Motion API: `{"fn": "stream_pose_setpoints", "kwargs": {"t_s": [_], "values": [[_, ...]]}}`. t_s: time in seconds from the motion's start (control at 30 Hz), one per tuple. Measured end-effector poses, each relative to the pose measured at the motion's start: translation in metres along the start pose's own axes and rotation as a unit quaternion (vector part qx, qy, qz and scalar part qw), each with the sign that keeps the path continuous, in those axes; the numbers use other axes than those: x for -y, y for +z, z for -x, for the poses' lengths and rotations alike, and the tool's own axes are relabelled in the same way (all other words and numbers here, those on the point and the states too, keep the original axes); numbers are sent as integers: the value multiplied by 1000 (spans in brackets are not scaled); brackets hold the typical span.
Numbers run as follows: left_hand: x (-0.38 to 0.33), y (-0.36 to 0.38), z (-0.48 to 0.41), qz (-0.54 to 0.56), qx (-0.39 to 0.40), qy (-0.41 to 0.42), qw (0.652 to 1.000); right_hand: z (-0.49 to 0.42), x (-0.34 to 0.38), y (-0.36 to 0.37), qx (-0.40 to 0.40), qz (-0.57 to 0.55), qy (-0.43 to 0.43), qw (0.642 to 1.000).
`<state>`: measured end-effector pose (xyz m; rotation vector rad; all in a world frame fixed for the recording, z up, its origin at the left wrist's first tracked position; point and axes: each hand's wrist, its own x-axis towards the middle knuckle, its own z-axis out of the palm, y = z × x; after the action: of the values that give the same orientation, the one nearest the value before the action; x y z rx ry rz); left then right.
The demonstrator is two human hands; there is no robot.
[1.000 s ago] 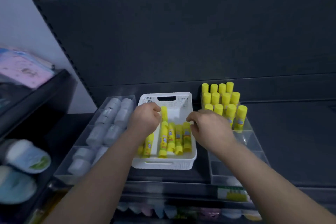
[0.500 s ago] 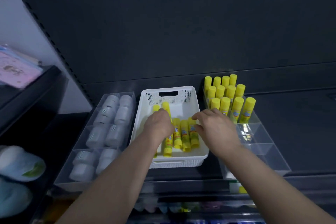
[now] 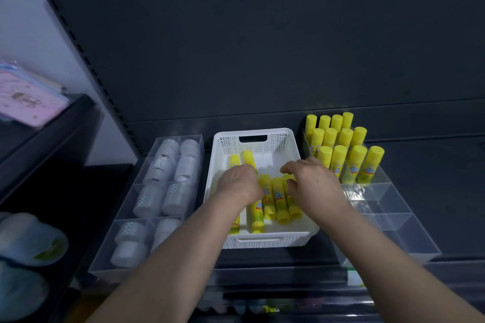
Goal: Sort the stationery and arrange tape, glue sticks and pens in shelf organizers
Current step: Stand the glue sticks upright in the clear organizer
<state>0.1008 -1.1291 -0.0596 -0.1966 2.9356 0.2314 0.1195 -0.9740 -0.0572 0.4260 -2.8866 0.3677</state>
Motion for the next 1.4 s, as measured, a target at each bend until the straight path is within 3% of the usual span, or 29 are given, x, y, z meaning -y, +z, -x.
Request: {"fn": "stream_pose_setpoints", "kwargs": {"t_s": [0.13, 0.27, 0.4, 0.53, 0.83, 0.97, 1.13, 1.23, 1.4], "values": [[-1, 0, 0, 30, 10, -8, 999, 6, -2, 0, 4, -16, 2, 1000], [11, -3, 1, 138, -10, -42, 990, 6, -2, 3, -16, -22, 6, 1000], [14, -9, -1, 247, -75, -49, 965, 6, -1, 7, -21, -12, -6, 1000], [7, -5, 3, 369, -50, -37, 927, 5, -3, 10, -26, -13, -12, 999], [31, -19, 4, 414, -165, -28, 895, -8, 4, 9, -40, 75, -43, 995], [43, -24, 6, 402, -193, 0, 895, -32, 25, 12, 69, 63, -10, 996], [55, -23, 2, 407, -174, 12, 897, -53, 41, 29, 184, 108, 22, 977], [61, -21, -1, 410, -165, 26, 897, -57, 44, 33, 184, 36, 76, 979], [62, -25, -4, 410, -160, 49, 897, -45, 44, 10, 92, -156, 135, 974]]}}
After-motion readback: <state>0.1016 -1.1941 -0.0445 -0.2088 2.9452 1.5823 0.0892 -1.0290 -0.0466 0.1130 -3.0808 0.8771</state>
